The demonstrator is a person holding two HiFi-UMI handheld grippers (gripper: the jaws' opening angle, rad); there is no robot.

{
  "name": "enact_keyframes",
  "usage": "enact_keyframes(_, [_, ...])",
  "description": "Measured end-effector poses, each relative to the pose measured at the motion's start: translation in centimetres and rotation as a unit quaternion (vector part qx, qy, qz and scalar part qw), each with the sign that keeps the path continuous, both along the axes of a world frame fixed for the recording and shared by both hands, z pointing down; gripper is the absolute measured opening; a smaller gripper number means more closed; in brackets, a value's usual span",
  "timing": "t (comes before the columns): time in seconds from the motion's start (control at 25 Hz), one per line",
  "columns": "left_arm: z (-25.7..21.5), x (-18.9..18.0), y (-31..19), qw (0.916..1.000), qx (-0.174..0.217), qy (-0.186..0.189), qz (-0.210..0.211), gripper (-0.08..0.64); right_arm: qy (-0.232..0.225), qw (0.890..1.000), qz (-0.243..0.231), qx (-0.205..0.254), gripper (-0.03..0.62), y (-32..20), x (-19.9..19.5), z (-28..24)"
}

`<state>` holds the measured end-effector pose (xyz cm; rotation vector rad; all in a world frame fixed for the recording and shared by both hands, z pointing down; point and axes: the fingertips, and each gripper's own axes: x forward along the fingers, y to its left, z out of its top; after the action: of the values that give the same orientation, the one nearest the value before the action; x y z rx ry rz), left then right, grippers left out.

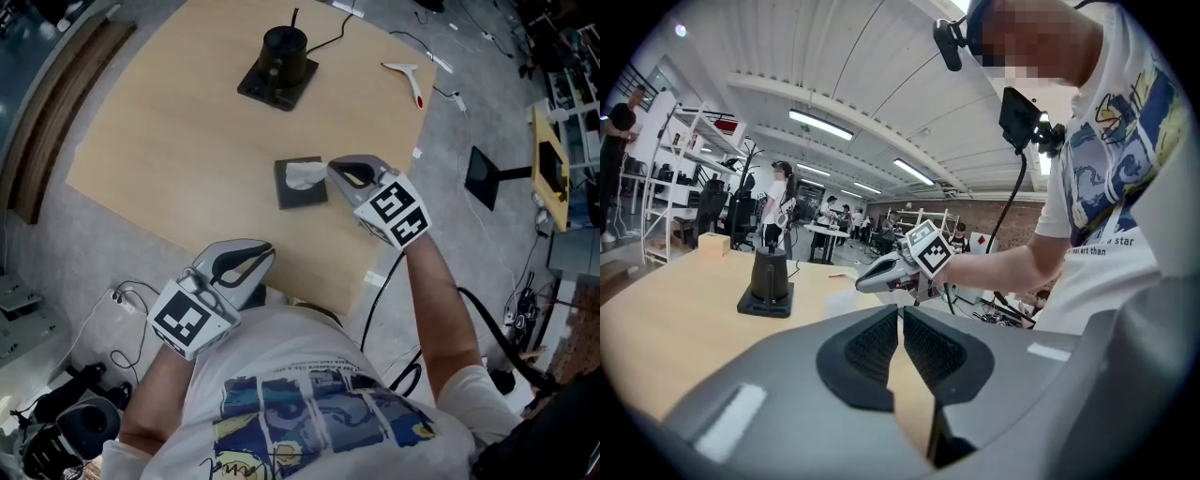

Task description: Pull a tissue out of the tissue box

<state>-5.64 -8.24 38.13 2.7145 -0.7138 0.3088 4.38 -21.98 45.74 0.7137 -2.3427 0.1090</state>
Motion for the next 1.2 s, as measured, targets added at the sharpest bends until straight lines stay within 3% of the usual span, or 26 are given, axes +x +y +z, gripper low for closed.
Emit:
enact_keyframes(0.12, [0.3, 0.2, 0.3, 0.9998, 0.021, -0.004, 0.005, 0.023, -0.004, 1.0, 0.001, 0.008, 0.003, 0.1, 0.1, -0.7])
enact_keyframes(0.28, [0.0, 0.2, 0.3, 0.9999, 0.009, -0.006, 0.003, 0.023, -0.007, 1.0, 0.003, 0.017, 0.003, -0.1, 0.1, -1.7])
enact_keyframes(0.44, [0.4, 0.5, 0.9, 0.9995, 0.028, -0.01, 0.007, 0.023, -0.01, 1.0, 0.005, 0.028, 0.003, 0.7, 0.5, -2.7])
enact_keyframes(0.68, [-0.4, 1.0, 1.3, 0.9997, 0.023, -0.011, 0.006, 0.023, -0.021, 0.999, 0.0, 0.045, 0.003, 1.5, 0.2, -4.9])
enact_keyframes(1.2, [-0.5, 2.4, 4.1, 0.9991, 0.037, -0.018, -0.005, 0.023, -0.043, 0.995, -0.023, 0.082, 0.003, 6.5, 0.6, -9.6])
